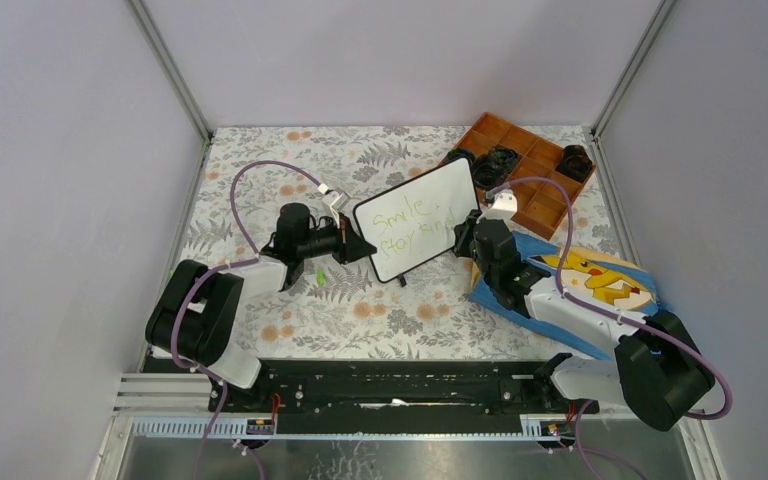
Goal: Write a sentence on the whiteboard
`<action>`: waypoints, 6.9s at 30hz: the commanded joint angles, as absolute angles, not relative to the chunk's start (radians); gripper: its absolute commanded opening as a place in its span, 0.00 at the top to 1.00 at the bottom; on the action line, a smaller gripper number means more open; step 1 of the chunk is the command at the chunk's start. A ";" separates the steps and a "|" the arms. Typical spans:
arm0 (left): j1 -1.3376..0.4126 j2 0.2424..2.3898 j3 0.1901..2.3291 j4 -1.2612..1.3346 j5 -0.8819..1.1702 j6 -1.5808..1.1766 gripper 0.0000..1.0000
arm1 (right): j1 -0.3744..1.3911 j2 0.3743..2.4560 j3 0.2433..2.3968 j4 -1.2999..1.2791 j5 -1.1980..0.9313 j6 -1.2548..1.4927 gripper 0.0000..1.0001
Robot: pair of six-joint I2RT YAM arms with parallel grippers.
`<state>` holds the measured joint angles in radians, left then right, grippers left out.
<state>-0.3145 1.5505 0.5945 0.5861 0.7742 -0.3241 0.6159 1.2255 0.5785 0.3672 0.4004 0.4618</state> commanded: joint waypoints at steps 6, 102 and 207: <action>-0.334 1.577 0.580 0.442 0.712 -0.244 1.00 | 0.614 1.221 0.597 0.295 0.476 0.476 1.00; -0.345 1.572 0.589 0.390 0.673 -0.213 1.00 | 0.684 1.188 0.636 0.490 0.379 0.455 1.00; -0.355 1.568 0.602 0.353 0.652 -0.198 1.00 | 0.506 1.226 0.509 0.435 0.496 0.657 1.00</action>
<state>-0.3420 1.5356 0.6228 0.5102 0.7284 -0.2882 0.5125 1.2430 0.4870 0.4503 0.4870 0.6605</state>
